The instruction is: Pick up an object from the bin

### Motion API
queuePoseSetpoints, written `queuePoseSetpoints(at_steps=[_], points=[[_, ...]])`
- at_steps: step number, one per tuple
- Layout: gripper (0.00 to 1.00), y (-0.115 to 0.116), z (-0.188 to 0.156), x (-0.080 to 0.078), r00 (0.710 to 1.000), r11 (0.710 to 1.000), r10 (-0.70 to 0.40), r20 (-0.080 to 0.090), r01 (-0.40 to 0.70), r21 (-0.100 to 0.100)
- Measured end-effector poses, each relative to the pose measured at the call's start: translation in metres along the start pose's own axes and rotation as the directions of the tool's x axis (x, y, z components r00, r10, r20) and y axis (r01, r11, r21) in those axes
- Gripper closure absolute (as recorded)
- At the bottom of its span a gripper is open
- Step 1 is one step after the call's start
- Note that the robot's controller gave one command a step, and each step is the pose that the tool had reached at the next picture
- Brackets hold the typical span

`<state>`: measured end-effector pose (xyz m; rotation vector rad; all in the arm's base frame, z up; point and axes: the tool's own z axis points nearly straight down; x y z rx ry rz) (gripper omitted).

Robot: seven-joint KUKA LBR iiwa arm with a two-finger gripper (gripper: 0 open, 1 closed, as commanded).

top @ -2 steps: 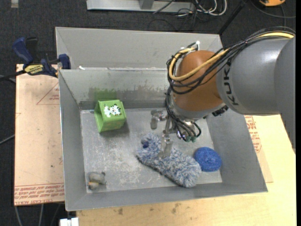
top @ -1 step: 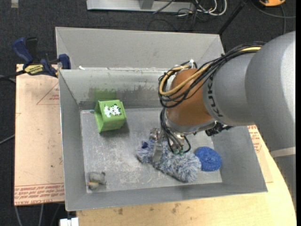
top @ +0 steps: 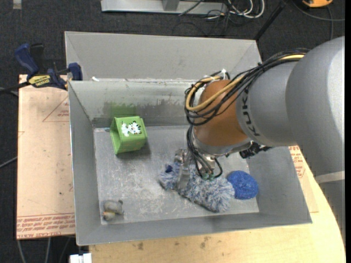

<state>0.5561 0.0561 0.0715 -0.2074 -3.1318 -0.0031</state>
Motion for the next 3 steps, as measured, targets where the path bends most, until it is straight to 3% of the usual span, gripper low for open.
queuePoseSetpoints(at_steps=[1, 2, 3], points=[[1.00, -0.004, -0.122, -0.036, 1.000, 1.000, -0.022, 0.006, 0.022, 0.001], [1.00, -0.004, -0.122, -0.036, 1.000, 1.000, -0.022, 0.005, 0.022, 0.001], [1.00, -0.010, -0.156, -0.033, 1.000, 1.000, -0.015, -0.005, 0.015, 0.002]])
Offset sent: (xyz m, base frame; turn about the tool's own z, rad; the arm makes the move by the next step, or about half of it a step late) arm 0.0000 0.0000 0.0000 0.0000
